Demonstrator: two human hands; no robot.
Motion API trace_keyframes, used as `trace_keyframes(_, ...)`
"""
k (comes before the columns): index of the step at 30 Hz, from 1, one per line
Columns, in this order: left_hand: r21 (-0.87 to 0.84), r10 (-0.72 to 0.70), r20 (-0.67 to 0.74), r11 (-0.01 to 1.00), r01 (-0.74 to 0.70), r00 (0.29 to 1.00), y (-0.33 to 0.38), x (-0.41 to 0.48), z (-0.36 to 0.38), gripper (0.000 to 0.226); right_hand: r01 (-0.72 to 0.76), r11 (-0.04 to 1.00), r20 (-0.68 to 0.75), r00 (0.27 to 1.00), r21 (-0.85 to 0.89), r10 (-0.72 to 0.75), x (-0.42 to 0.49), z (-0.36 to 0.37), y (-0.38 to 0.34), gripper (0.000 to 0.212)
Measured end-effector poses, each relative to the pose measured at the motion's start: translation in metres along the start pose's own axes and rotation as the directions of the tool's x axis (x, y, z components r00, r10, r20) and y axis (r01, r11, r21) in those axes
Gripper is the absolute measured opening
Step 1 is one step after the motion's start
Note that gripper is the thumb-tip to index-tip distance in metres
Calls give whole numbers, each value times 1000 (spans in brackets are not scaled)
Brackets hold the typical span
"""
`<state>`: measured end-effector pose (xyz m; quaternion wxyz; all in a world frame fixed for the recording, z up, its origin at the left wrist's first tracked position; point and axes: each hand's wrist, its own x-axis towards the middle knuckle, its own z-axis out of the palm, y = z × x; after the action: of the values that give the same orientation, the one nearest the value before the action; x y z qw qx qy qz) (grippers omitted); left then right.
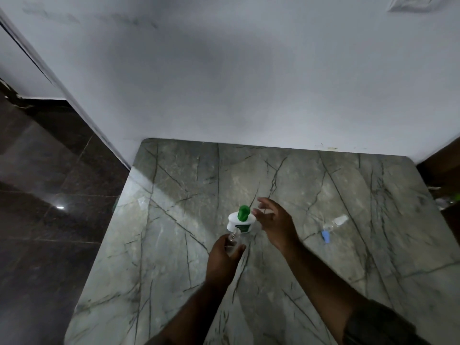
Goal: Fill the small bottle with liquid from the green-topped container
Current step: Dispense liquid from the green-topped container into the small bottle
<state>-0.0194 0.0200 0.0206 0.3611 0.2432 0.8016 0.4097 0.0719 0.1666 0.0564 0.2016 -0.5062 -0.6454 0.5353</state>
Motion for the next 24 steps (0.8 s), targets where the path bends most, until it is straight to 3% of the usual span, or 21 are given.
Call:
trace_keyframes(5, 18, 12, -7, 1000, -12, 1000, 2, 8, 6, 42, 87, 979, 133, 989, -186, -63, 17, 15, -23, 30)
trace_keyframes(10, -19, 24, -14, 1000, -25, 1000, 4, 15, 8, 48, 116, 966, 173, 982, -231, -77, 23, 13, -22, 24)
trace_keyframes(24, -49, 63, -5, 997, -64, 998, 22, 16, -1, 25, 200, 930, 302, 948, -309, -104, 35, 8, -26, 20)
